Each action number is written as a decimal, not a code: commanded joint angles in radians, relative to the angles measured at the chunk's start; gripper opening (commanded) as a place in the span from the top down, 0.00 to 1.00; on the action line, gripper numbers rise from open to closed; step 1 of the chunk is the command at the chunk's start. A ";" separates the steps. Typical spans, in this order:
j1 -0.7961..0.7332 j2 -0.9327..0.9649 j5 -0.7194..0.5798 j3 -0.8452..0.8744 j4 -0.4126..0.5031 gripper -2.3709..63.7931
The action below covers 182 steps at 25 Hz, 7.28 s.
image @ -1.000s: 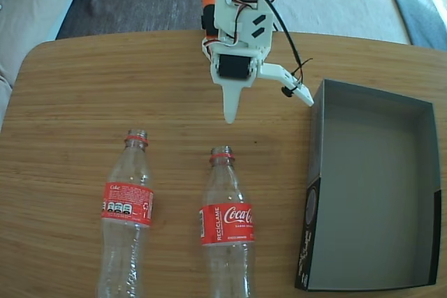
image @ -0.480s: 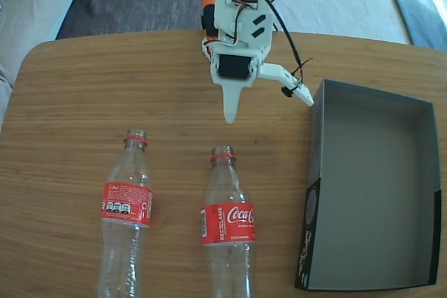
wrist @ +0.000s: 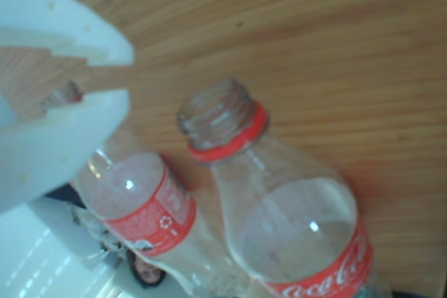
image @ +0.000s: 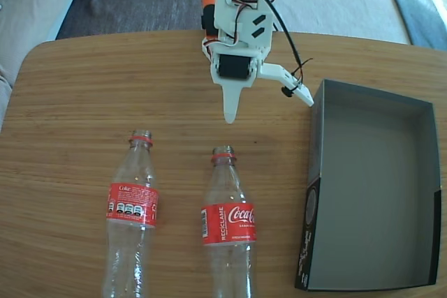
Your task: Grasp the bottles and put them in the box.
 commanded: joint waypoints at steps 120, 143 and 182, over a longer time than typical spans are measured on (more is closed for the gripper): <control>0.107 -1.322 -1.853 -0.644 -0.325 0.29; 0.110 -1.471 -1.852 -0.695 -0.402 0.29; 0.103 -1.253 -1.850 -0.699 -0.324 0.96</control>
